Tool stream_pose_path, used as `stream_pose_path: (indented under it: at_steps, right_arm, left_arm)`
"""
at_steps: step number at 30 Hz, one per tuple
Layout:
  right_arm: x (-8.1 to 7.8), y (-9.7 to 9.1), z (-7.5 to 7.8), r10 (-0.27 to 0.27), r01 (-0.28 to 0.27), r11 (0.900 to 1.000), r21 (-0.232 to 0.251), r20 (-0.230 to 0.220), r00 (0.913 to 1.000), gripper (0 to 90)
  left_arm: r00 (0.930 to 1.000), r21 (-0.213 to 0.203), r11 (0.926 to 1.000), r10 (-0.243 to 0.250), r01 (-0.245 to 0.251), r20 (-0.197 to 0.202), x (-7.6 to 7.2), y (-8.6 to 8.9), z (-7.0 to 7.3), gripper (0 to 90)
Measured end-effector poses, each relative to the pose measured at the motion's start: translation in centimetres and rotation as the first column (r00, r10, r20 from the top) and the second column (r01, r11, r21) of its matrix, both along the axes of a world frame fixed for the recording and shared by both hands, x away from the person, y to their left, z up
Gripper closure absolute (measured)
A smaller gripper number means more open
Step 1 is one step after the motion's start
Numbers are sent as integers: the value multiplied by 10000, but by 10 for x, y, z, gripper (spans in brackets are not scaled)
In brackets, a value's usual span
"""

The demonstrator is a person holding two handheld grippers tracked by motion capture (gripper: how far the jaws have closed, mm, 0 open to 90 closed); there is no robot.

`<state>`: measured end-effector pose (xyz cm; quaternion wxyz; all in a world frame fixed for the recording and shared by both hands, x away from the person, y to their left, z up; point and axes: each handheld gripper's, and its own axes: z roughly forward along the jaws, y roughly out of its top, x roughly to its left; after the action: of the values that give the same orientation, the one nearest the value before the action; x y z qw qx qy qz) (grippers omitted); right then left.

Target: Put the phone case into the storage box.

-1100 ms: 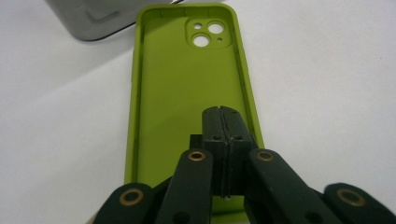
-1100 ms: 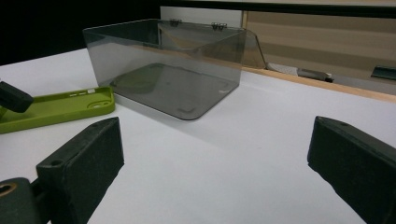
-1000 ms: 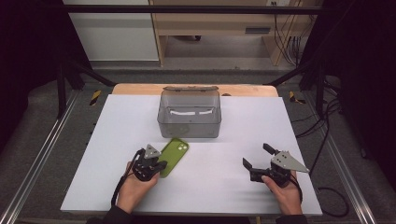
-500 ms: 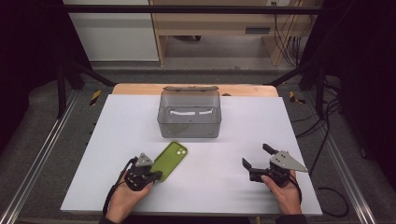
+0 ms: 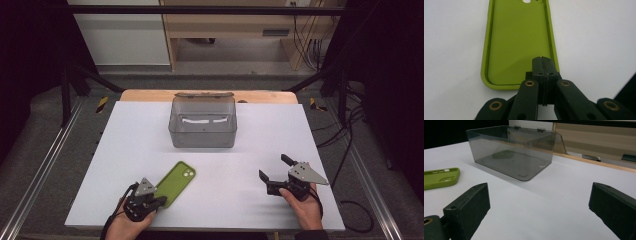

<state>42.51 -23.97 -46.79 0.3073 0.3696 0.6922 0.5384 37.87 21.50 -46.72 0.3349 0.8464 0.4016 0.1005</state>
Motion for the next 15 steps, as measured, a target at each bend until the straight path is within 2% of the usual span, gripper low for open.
stream_pose_path:
  at_steps: [3, 6, 9, 11, 13, 15]
  right_arm:
    - [1, 0, 0, -223, 225, 9997, -119, 158, 9996, 35]
    - [2, 0, 0, -492, 492, 9988, -38, 97, 9987, 35]
    - [-1, 0, 2, -400, 399, 9992, 56, 216, 9990, 32]
    - [-3, 1, 3, -332, 331, 9994, 44, 293, 9990, 30]
    - [-3, 2, 3, -332, 331, 9994, 19, 296, 9990, 30]
    - [-3, 2, 3, -336, 337, 9994, -6, 315, 9989, 31]
  left_arm:
    - [10000, -64, 10000, -26, 26, 9, -5, 3, -1, 900]
    - [10000, 4, 10000, -73, 73, 61, -5, 2, -1, 900]
    - [9997, 97, 9999, -145, 143, 180, -5, 2, 0, 900]
    - [9992, 86, 10000, -54, 51, 384, -5, 3, 1, 900]
    - [9969, -149, 9997, 204, -193, 763, -3, 6, 4, 900]
    - [9892, -108, 9982, 591, -582, 1342, 0, 10, 6, 900]
